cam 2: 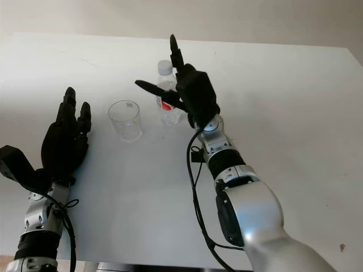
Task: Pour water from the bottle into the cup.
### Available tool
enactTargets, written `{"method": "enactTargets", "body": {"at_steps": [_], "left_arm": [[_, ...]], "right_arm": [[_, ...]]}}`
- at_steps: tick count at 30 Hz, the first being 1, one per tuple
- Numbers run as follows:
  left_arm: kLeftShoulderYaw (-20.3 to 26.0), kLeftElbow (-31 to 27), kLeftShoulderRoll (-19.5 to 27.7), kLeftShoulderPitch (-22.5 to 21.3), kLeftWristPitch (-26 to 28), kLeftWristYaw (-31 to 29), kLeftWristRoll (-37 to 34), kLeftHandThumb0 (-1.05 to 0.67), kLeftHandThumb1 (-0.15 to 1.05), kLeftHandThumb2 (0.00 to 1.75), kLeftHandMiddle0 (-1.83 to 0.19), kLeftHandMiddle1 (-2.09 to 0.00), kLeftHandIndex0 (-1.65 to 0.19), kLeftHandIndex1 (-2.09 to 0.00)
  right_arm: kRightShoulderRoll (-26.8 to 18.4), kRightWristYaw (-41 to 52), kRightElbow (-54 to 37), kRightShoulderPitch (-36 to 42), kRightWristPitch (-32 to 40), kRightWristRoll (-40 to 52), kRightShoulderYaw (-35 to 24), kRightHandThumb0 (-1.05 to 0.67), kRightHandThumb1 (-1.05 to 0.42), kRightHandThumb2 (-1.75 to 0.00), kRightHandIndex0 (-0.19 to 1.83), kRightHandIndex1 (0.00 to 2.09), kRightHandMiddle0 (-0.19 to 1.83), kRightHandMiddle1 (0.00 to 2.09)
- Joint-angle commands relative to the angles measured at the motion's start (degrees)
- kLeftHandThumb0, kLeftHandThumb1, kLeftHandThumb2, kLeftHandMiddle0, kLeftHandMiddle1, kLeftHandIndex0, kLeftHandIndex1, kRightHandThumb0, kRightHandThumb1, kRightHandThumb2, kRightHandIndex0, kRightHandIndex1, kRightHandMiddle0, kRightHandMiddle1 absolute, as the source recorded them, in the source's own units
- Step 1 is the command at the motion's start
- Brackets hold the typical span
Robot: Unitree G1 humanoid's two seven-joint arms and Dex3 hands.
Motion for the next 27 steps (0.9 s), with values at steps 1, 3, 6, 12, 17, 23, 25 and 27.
{"method": "enactTargets", "body": {"at_steps": [1, 3, 6, 12, 17, 23, 25, 27], "left_arm": [[0.0, 0.2, 0.3, 1.3, 0.4, -0.2, 0.4, -0.86, 1.05, 0.62, 0.19, 0.00, 0.19, 0.00], [0.0, 0.4, 0.4, 1.3, 0.4, -0.6, 0.3, -0.86, 1.05, 0.62, 0.19, 0.00, 0.19, 0.00], [0.0, 0.3, 0.5, 1.5, 0.4, -0.8, 0.2, -0.85, 1.05, 0.62, 0.19, 0.00, 0.19, 0.00], [0.2, -0.6, 0.4, 1.9, 0.4, -0.6, 0.2, -0.85, 1.05, 0.62, 0.19, -0.01, 0.19, 0.00], [0.4, -0.8, 0.7, 2.5, 0.3, -1.1, 0.1, -0.85, 1.05, 0.61, 0.19, 0.00, 0.19, 0.00], [0.3, -1.5, 0.7, 3.0, 0.6, -0.8, 0.1, -0.85, 1.05, 0.60, 0.19, 0.00, 0.19, 0.00], [0.3, -1.8, 0.7, 3.2, 0.7, -0.7, 0.2, -0.85, 1.05, 0.60, 0.19, 0.00, 0.19, 0.00], [0.3, -2.1, 0.7, 3.4, 0.8, -0.5, 0.2, -0.85, 1.05, 0.61, 0.19, 0.00, 0.19, 0.00]], "right_arm": [[0.1, -0.2, 0.8, -1.0, 0.2, 0.2, -0.4, -1.02, -0.94, -0.06, -0.19, 0.00, -0.19, 0.00], [0.2, 0.1, 1.6, -1.1, 1.3, 0.9, -1.0, -1.01, -0.94, -0.06, -0.19, 0.00, -0.19, 0.00], [0.3, -0.3, 2.8, -1.5, 3.2, 1.3, -1.7, -1.01, -0.94, -0.06, -0.19, 0.00, -0.19, 0.00], [0.5, -0.3, 4.8, -1.8, 6.8, 2.3, -3.1, -0.96, -0.95, -0.06, -0.19, 0.00, -0.19, 0.00], [0.9, -0.8, 5.8, -1.8, 9.1, 3.2, -4.5, -0.90, -0.93, -0.05, -0.19, 0.00, -0.19, 0.00], [1.4, -2.6, 6.4, -1.6, 11.4, 2.7, -4.6, -0.88, -0.93, -0.05, -0.19, 0.00, -0.19, 0.00], [1.6, -3.9, 6.5, -1.7, 11.9, 1.5, -3.8, -0.91, -0.93, -0.05, -0.19, 0.00, -0.19, 0.00], [2.0, -4.5, 6.6, -1.7, 12.0, 1.2, -3.7, -0.92, -0.93, -0.05, -0.19, 0.00, -0.19, 0.00]]}}
